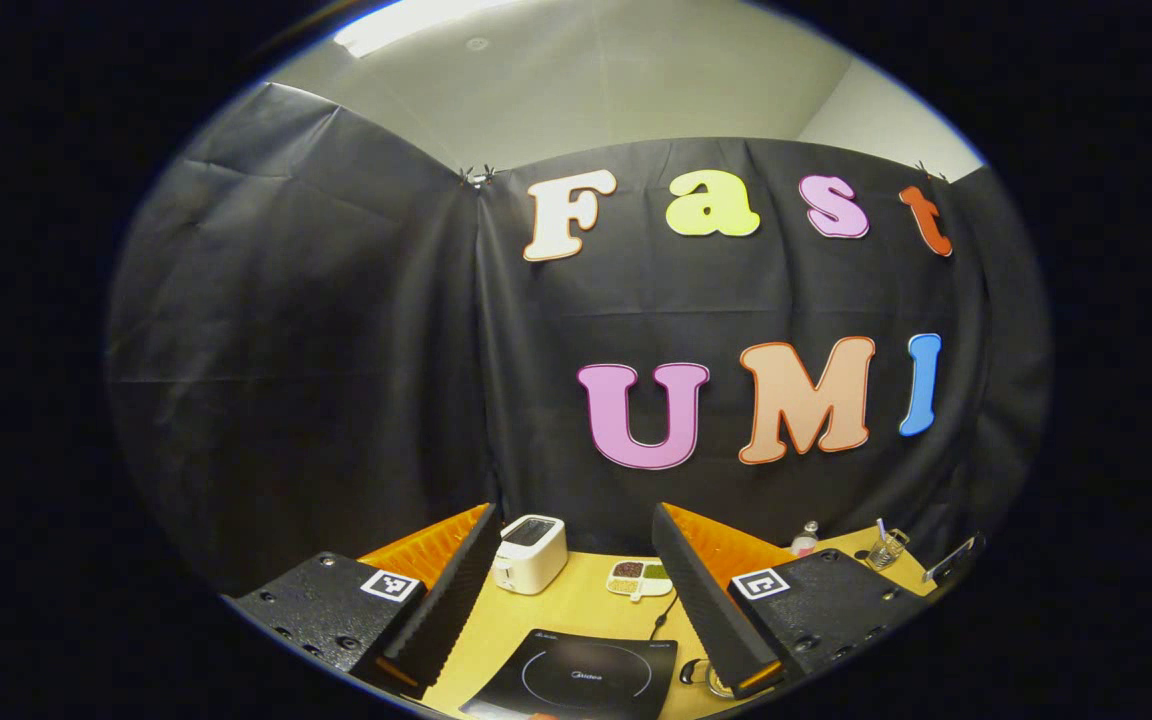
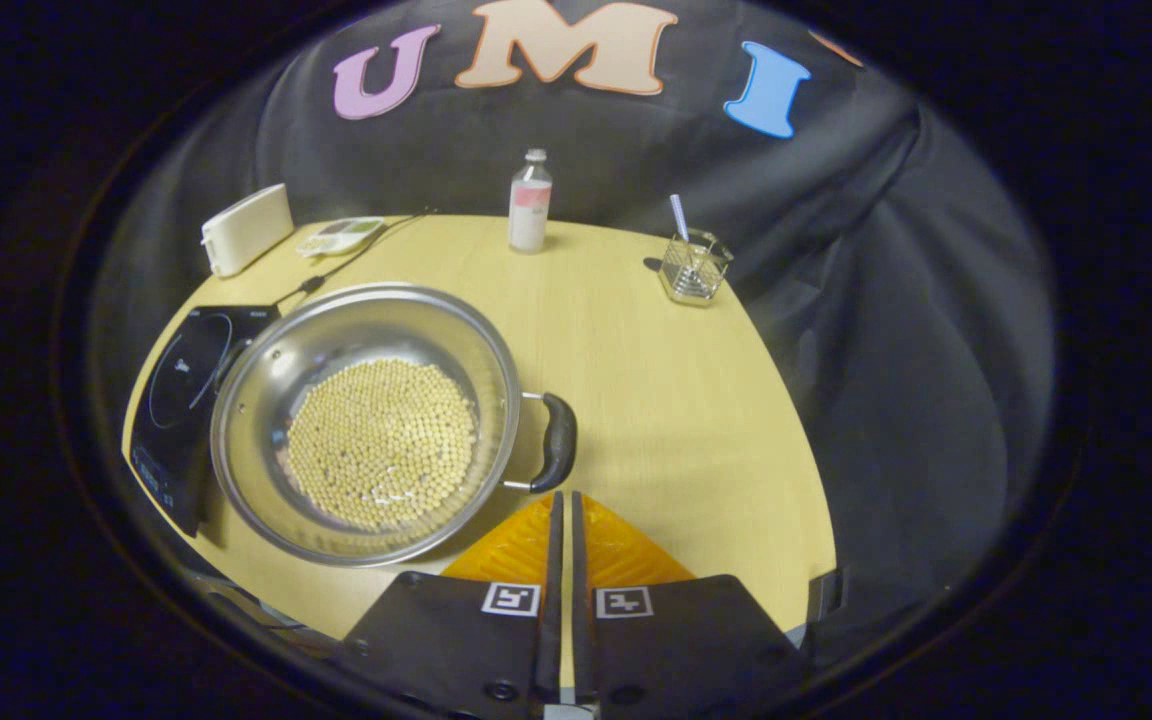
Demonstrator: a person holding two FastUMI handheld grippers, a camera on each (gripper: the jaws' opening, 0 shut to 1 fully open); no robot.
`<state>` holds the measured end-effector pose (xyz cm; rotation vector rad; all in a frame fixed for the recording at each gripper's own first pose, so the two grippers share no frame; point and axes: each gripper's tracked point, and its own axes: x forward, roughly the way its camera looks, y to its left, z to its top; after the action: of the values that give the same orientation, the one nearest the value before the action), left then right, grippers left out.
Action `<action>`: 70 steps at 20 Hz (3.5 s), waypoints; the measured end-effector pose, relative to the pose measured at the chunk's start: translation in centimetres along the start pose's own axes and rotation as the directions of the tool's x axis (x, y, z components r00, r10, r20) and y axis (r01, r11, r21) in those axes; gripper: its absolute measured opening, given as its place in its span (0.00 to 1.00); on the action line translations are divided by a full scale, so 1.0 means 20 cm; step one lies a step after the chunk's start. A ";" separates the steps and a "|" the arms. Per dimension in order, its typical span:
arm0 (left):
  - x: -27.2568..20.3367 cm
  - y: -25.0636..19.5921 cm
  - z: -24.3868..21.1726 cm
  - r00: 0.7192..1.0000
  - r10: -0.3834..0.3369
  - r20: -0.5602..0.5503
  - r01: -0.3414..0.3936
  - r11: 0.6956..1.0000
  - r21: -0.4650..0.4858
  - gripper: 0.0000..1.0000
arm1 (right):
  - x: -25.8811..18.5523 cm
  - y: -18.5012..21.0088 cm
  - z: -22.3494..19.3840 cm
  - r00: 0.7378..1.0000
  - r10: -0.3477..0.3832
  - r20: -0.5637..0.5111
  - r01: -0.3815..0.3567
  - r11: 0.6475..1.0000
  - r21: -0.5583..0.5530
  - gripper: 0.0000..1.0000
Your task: First push the handle of the pot to place it horizontally, then grasp the pot with both hands and set it on the induction cooktop.
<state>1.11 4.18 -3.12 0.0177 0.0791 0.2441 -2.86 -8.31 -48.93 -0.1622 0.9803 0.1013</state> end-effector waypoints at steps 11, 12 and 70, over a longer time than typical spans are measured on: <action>0.09 -0.29 -0.29 0.978 -0.154 -0.142 0.146 0.987 -0.066 0.97 | -0.20 -0.05 0.42 0.967 -0.011 0.255 -0.011 0.996 0.084 0.28; 0.09 -0.32 -0.33 0.971 -0.172 -0.165 0.160 0.984 -0.080 0.98 | -0.21 -0.05 0.44 0.963 -0.010 0.270 -0.015 0.996 0.089 0.41; 0.07 -0.85 -2.30 0.430 -0.152 -0.890 0.404 0.914 0.039 1.00 | 0.47 0.17 -0.09 0.960 0.131 -0.246 -0.101 0.986 0.132 1.00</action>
<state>2.80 -11.62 -49.50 0.1320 1.1733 -0.1351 0.44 -5.19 -58.09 -0.0074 1.2490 0.1315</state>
